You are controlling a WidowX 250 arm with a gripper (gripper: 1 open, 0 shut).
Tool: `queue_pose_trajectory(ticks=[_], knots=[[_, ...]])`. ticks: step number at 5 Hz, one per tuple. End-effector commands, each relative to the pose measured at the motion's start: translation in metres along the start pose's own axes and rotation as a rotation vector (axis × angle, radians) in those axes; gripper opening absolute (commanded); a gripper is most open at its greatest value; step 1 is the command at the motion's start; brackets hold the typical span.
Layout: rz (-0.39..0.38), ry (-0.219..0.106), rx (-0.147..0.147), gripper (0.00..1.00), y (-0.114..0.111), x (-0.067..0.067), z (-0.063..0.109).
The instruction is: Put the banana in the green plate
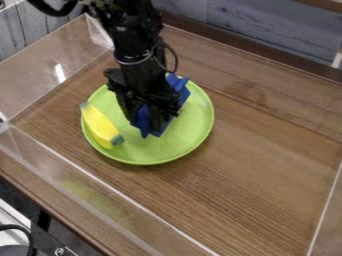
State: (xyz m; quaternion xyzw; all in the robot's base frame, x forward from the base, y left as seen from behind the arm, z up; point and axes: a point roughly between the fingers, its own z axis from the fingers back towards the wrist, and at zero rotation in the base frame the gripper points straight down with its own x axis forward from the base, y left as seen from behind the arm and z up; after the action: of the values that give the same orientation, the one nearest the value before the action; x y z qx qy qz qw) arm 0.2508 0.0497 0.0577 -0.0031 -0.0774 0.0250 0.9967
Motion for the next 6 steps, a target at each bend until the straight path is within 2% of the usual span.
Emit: queue_pose_trajectory(ticks=[1,3,4,6], knots=[[0.090,-0.050,0.031,0.00,-0.001,0.016,0.020],[0.052,-0.051,0.027,0.00,0.008,0.016,0.038],[0.055,-0.046,0.025,1.00,0.011,0.010,0.038],[-0.036,-0.060,0.005,1.00,-0.004,0.023,0.062]])
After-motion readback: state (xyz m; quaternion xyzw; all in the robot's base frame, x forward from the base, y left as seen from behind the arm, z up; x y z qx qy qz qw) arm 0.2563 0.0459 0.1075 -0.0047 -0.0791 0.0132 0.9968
